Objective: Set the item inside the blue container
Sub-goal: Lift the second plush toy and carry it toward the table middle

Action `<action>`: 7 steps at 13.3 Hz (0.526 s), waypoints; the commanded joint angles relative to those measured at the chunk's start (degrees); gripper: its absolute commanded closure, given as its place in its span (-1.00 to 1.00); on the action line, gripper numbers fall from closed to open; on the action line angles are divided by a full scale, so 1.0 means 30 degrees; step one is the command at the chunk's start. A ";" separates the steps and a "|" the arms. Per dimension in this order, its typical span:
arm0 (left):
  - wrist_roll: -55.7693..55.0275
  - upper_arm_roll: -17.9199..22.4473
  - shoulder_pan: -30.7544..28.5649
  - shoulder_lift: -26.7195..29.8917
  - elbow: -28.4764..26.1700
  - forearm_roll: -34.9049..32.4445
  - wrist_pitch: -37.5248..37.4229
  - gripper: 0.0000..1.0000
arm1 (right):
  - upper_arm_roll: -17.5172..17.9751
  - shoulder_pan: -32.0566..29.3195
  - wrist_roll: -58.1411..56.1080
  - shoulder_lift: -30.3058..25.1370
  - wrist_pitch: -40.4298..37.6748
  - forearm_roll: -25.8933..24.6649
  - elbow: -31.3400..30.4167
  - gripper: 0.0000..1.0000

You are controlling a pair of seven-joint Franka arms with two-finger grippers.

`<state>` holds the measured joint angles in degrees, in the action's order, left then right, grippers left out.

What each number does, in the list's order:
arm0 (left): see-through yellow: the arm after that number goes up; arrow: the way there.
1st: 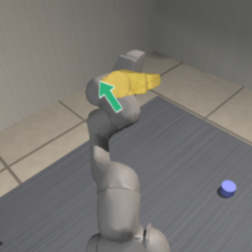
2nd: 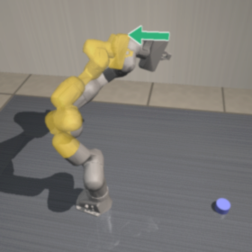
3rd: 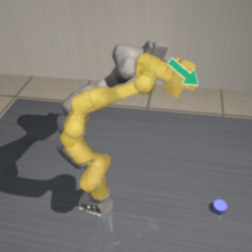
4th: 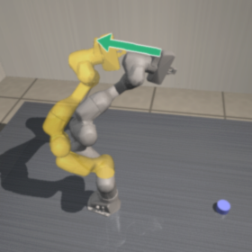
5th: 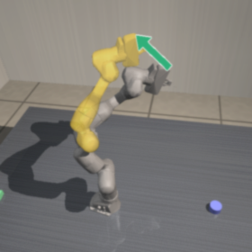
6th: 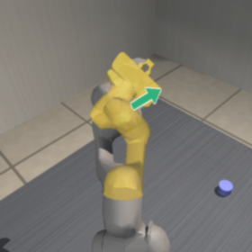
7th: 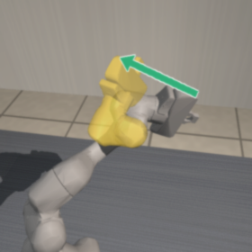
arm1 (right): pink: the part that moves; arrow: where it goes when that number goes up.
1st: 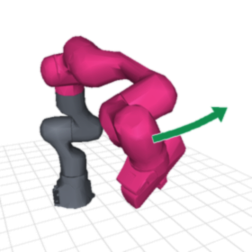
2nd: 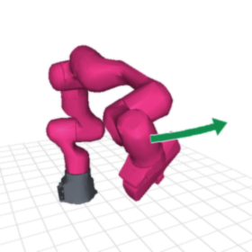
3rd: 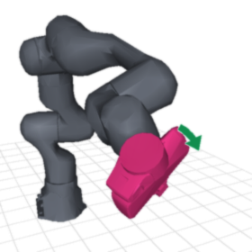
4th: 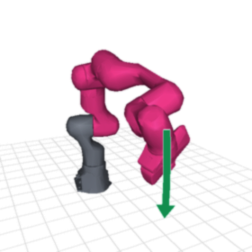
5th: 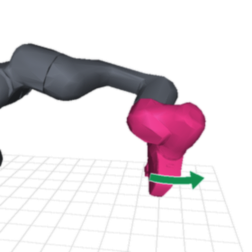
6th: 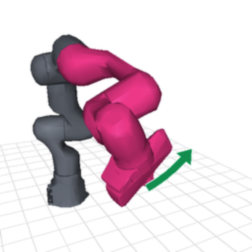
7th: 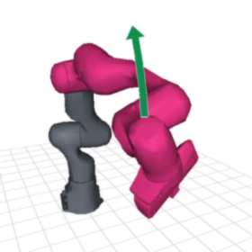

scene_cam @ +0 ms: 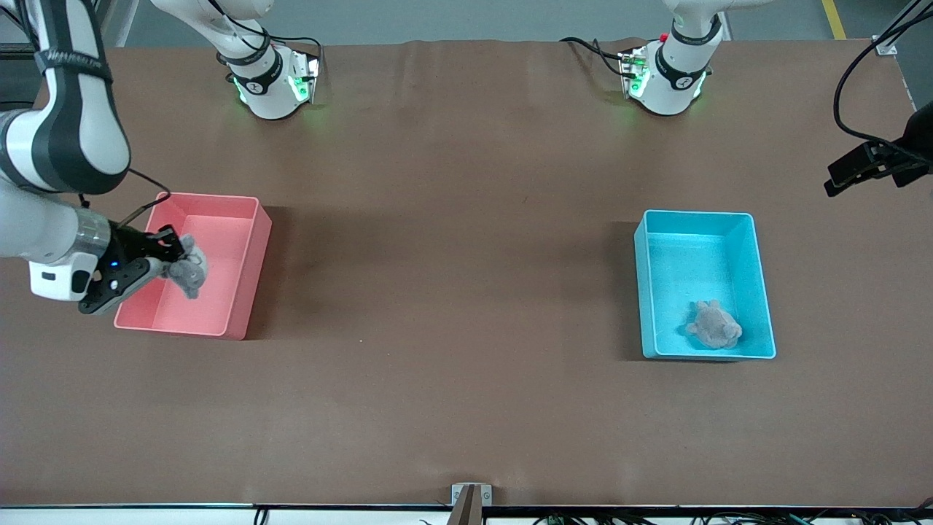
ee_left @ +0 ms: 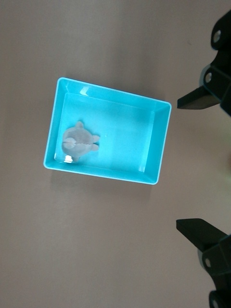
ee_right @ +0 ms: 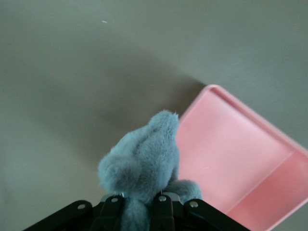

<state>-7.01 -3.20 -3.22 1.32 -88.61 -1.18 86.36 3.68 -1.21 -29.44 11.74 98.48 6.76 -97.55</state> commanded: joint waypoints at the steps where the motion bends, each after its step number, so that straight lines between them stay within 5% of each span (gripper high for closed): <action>1: 0.0024 0.0189 0.0255 0.0675 -0.0816 0.0336 0.0186 -1.00 | 0.0002 0.2679 0.5135 0.0159 -0.1184 -0.0614 0.0818 0.95; 7: 0.0111 0.0130 0.0255 0.0147 -0.1314 0.0629 0.1740 -1.00 | 0.0002 1.1054 2.0072 0.1149 0.1647 -0.0321 0.0817 0.94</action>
<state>-7.02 -3.14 -2.73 1.29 -91.80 -0.19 90.79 4.58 25.23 18.95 13.18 100.17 6.55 -95.62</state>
